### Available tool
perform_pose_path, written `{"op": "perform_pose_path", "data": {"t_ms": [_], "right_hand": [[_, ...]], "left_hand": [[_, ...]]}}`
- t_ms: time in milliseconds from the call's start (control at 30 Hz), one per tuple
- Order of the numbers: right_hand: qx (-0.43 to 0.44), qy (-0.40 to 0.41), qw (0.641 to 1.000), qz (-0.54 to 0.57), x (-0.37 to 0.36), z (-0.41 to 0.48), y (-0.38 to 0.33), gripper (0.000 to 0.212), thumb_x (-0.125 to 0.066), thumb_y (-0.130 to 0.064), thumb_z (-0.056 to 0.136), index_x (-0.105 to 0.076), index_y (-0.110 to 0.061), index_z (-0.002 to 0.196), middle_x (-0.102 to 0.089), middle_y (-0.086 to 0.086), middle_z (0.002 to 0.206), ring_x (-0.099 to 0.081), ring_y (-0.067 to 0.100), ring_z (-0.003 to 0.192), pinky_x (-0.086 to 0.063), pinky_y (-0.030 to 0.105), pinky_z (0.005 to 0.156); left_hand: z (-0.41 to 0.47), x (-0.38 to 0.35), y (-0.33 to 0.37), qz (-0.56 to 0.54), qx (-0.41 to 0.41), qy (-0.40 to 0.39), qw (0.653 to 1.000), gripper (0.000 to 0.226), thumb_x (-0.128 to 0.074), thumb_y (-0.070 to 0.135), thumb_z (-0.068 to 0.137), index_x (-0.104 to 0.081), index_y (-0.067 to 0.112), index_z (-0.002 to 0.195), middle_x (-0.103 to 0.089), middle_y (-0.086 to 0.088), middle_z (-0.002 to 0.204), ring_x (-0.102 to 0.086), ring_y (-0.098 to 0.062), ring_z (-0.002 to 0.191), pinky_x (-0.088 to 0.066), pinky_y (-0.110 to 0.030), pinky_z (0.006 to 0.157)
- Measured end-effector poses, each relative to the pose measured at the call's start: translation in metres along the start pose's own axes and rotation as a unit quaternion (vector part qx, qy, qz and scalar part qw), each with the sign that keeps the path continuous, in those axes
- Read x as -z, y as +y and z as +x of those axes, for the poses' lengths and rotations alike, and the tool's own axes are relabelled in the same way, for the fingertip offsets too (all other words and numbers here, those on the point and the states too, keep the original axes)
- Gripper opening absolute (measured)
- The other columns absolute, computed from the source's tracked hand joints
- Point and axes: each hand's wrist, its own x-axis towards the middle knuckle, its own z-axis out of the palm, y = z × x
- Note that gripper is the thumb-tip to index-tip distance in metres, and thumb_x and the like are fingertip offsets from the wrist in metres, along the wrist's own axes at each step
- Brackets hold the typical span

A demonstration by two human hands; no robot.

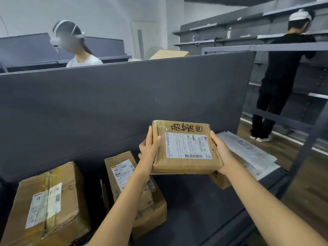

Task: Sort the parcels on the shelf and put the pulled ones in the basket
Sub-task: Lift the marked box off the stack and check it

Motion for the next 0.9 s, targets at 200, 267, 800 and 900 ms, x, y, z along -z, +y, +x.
{"op": "perform_pose_path", "data": {"t_ms": [200,267,800,900], "right_hand": [[0.015,-0.047,0.999,0.009,-0.017,0.008,-0.001,0.041,-0.036,-0.038,0.100,-0.070,-0.016,0.105,-0.074,0.009,0.104,-0.072,0.023,0.092,-0.057,0.038,0.075],[0.022,-0.068,0.997,0.000,-0.026,0.010,0.000,0.038,-0.036,-0.033,0.100,-0.068,-0.016,0.111,-0.073,0.008,0.107,-0.071,0.022,0.095,-0.059,0.035,0.072],[0.006,-0.056,0.997,-0.046,-0.040,0.010,0.027,0.040,-0.036,-0.042,0.100,-0.058,-0.024,0.127,-0.073,0.000,0.109,-0.067,0.017,0.103,-0.053,0.034,0.081],[0.018,-0.004,0.999,-0.027,-0.009,-0.007,0.021,0.038,-0.038,-0.043,0.099,-0.061,-0.024,0.123,-0.074,-0.001,0.106,-0.069,0.015,0.099,-0.051,0.033,0.083]], "left_hand": [[0.009,0.029,-0.013,-0.106,0.003,-0.025,0.994,0.077,-0.057,0.082,0.061,-0.023,0.071,0.129,-0.026,0.008,0.152,-0.020,-0.020,0.143,-0.020,-0.056,0.114],[0.011,0.040,-0.014,-0.122,0.009,-0.027,0.992,0.081,-0.063,0.084,0.055,-0.027,0.072,0.127,-0.027,0.006,0.153,-0.021,-0.023,0.144,-0.023,-0.058,0.113],[-0.003,0.060,-0.031,-0.173,0.019,-0.025,0.984,0.083,-0.070,0.070,0.057,-0.036,0.060,0.132,-0.039,0.000,0.146,-0.047,-0.027,0.130,-0.043,-0.055,0.103],[-0.007,0.028,-0.029,-0.170,0.016,-0.064,0.983,0.076,-0.066,0.069,0.065,-0.036,0.056,0.134,-0.046,0.003,0.143,-0.051,-0.024,0.127,-0.043,-0.054,0.103]]}}
